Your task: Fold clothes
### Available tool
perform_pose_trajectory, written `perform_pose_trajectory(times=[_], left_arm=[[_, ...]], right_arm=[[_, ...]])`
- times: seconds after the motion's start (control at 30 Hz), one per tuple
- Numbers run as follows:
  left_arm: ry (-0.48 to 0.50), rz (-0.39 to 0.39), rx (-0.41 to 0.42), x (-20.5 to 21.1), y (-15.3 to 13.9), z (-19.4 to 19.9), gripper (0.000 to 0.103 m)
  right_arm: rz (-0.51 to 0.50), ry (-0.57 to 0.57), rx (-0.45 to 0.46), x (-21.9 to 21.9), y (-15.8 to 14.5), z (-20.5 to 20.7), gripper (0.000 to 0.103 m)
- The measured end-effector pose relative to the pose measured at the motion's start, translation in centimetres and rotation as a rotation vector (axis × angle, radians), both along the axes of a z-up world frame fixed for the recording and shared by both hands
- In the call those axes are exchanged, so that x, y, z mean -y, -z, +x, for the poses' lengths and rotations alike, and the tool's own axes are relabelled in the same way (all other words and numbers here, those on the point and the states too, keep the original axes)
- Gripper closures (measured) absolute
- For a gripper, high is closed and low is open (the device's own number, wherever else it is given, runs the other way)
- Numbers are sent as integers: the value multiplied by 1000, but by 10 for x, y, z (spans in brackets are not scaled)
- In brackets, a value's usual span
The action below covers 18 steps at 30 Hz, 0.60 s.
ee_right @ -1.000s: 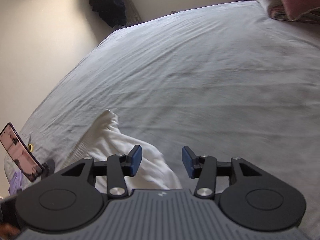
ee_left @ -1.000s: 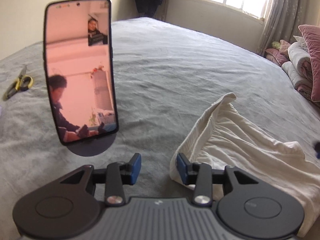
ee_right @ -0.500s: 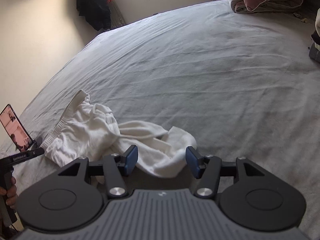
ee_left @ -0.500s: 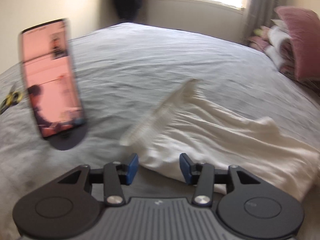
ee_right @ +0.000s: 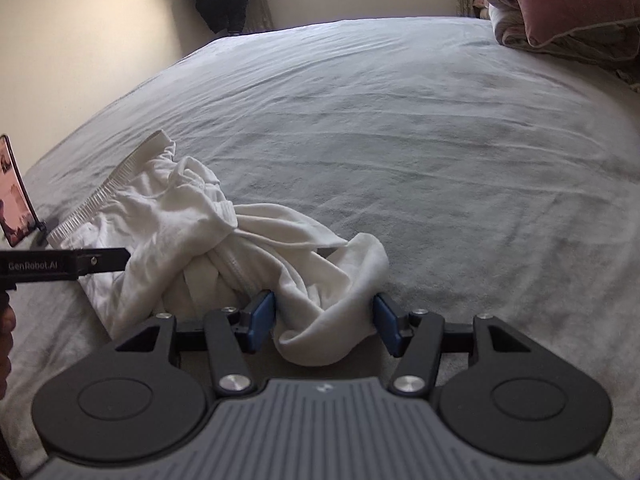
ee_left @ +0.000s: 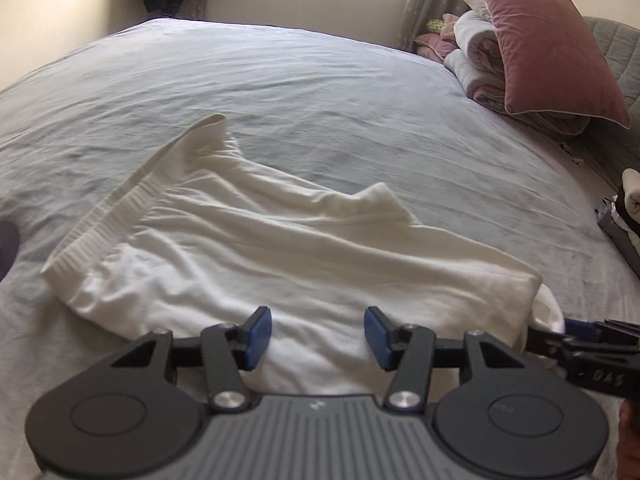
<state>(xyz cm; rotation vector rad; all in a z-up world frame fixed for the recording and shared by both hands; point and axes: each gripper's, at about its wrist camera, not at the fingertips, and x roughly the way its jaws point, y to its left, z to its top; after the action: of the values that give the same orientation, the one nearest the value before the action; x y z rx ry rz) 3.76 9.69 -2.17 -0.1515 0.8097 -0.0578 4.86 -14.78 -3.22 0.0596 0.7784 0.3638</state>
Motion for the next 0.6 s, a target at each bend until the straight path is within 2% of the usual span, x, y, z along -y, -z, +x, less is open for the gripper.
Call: perform_pose_trajectory(times=[0.07,0.17,0.3,0.6], left_arm=[[6,-2,-5,4,1,2,50],[13,0,-13,8,2,6,50],[-4,3,-31,5,6,11,50],[-40,-6,-52,-4,8,21,50]], right_arm=[[-12,-8,15,-3,1,0,69],[-12,-6,28,-5,1,0,86],[-1,33,43,2,-9,3,88],[-54,186,174,37,-58,37,88]])
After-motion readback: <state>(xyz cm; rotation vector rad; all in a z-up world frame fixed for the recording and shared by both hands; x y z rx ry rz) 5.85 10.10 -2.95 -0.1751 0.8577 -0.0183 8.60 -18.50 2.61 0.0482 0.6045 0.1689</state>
